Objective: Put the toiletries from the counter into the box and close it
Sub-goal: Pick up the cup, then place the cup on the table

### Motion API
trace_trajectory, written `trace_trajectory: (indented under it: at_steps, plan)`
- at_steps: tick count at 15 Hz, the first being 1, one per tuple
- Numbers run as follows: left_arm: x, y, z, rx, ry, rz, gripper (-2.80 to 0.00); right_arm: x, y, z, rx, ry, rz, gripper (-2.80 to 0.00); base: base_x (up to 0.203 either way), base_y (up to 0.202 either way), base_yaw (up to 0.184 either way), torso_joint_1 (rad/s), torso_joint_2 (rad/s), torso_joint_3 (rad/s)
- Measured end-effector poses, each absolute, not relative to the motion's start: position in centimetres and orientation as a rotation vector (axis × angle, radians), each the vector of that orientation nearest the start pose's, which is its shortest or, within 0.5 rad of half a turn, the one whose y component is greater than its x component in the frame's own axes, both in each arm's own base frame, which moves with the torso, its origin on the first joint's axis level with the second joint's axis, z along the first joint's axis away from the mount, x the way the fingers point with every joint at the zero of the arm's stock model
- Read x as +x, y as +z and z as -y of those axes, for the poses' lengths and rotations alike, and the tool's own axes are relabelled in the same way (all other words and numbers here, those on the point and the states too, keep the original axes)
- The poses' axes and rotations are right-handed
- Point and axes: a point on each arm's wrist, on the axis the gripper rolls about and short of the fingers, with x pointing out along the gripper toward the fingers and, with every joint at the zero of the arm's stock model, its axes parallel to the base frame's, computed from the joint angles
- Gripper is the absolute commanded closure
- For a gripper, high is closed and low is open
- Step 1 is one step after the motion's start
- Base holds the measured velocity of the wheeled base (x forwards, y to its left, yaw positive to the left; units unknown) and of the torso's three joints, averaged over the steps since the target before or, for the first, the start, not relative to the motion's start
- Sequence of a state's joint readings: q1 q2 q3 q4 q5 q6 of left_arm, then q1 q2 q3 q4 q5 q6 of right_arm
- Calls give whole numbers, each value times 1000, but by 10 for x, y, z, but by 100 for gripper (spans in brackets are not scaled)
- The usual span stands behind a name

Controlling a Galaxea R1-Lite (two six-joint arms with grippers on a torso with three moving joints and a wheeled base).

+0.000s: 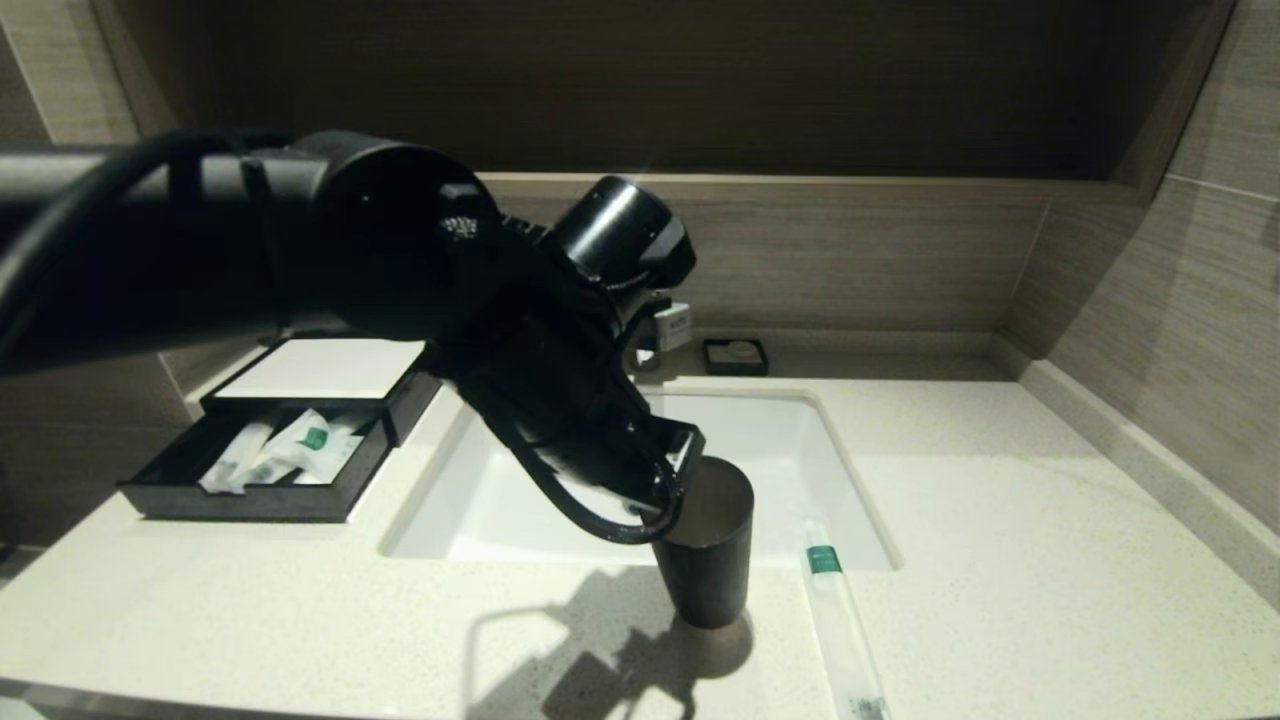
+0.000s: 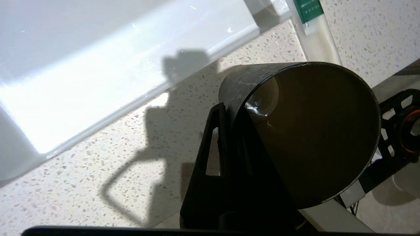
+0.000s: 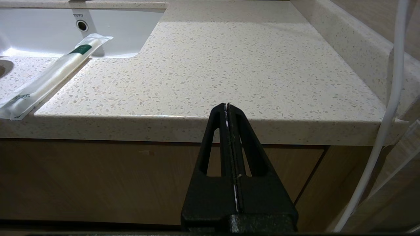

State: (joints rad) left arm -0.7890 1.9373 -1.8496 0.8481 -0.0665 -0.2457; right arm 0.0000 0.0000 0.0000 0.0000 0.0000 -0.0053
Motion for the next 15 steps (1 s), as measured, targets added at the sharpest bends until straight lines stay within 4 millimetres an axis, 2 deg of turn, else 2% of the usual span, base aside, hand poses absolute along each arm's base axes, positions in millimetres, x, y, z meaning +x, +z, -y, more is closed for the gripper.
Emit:
trace_trajectory:
  at_steps: [3, 6, 11, 15]
  plan:
    - [246, 271, 231, 116, -589, -933, 0, -23, 75, 0, -5, 0, 0, 0, 0, 0, 0, 0, 0, 0]
    - [251, 284, 201, 107, -465, -903, 0, -23, 75, 0, -6, 0, 0, 0, 0, 0, 0, 0, 0, 0]
    - [266, 301, 135, 54, -281, -882, 0, -23, 75, 0, -5, 0, 0, 0, 0, 0, 0, 0, 0, 0]
    - [278, 304, 84, 18, -133, -882, 0, -23, 75, 0, -6, 0, 0, 0, 0, 0, 0, 0, 0, 0]
